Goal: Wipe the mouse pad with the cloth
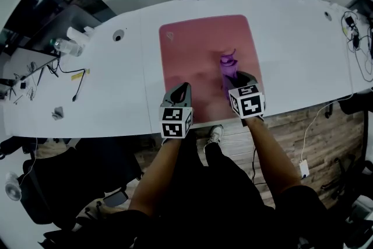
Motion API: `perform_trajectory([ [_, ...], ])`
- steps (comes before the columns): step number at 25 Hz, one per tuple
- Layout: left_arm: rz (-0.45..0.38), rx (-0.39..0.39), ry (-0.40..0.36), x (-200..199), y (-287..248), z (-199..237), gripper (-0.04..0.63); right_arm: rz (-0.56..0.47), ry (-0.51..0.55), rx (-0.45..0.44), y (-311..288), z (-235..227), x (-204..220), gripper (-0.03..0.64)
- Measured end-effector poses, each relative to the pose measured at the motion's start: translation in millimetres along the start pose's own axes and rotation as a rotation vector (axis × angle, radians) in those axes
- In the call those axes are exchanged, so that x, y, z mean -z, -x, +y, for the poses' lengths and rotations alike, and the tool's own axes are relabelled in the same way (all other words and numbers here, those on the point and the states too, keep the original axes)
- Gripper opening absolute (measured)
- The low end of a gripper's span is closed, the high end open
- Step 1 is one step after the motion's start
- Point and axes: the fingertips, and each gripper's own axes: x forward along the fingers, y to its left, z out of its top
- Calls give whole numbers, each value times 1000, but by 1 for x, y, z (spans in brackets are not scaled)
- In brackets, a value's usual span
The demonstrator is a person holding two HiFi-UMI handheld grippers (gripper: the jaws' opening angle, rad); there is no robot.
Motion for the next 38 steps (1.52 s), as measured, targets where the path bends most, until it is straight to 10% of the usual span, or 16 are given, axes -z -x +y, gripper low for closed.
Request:
perform_trajectory([
  [16,30,-220,150,58,71,90,23,118,100,-345,-40,206,30,129],
  [38,49,-224,162,78,73,90,23,190,159,-310,-47,219,53,124],
])
